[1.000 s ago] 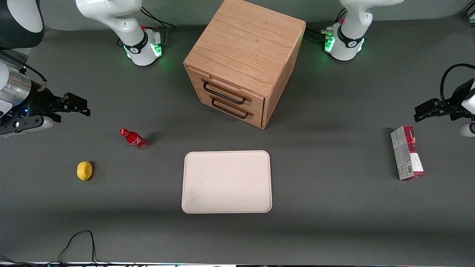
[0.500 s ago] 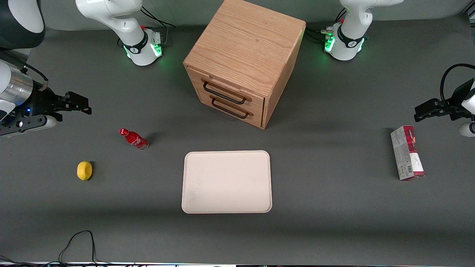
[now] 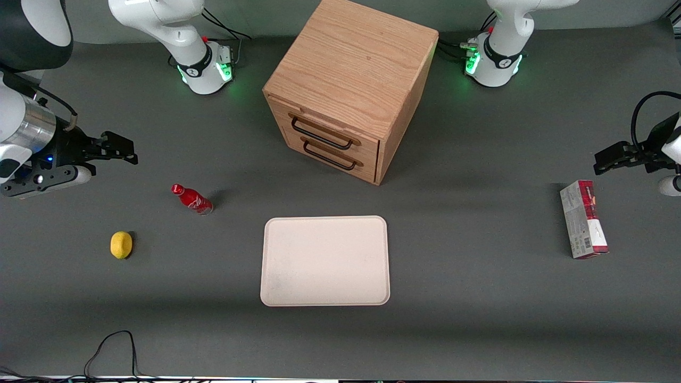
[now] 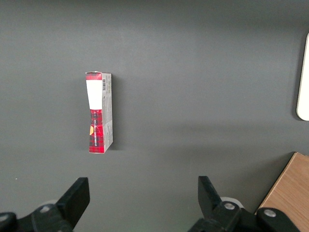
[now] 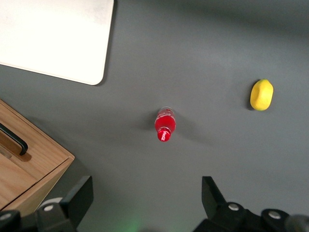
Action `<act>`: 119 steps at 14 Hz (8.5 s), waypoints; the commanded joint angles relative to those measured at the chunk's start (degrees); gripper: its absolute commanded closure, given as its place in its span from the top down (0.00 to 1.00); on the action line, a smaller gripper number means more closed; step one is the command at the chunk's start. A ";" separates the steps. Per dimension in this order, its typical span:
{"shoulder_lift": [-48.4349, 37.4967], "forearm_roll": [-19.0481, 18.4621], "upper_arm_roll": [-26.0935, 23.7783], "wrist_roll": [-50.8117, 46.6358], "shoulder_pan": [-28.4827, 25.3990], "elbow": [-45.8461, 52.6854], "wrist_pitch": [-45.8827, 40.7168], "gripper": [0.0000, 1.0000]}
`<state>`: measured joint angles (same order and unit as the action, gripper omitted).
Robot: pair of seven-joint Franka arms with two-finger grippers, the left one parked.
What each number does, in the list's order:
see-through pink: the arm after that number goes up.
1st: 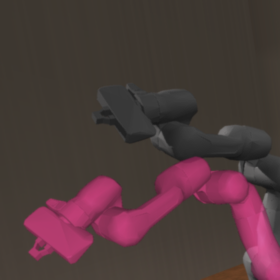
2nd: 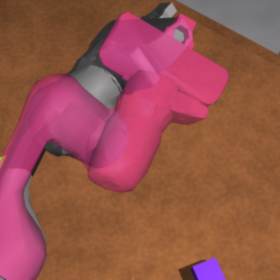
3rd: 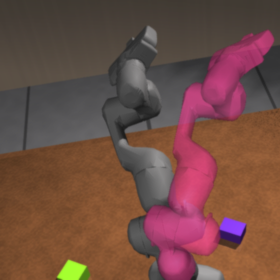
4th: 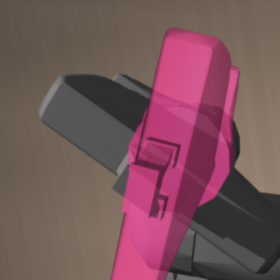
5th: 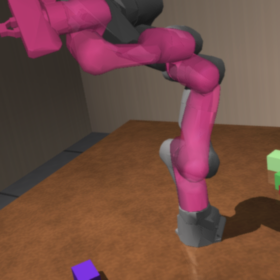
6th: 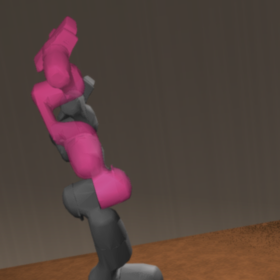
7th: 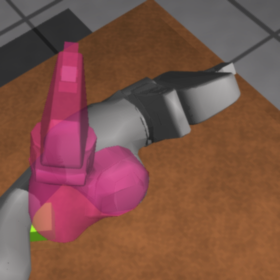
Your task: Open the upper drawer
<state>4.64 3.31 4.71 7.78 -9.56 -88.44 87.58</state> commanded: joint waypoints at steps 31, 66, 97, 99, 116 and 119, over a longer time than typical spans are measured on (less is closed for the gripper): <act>21.47 9.26 -5.68 13.75 -25.42 10.23 3.82 1.00; 24.10 8.47 -5.07 19.20 -22.43 7.49 13.76 1.00; 33.15 8.47 -5.07 22.19 -14.44 18.39 15.87 1.00; 33.51 8.56 -5.07 22.19 -13.91 19.27 15.78 1.00; 33.86 9.00 -4.98 21.58 -12.59 21.99 14.11 1.00; 33.86 8.82 -4.89 21.40 -12.59 22.96 14.11 1.00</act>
<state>37.32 11.35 -0.23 28.73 -22.62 -68.55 102.89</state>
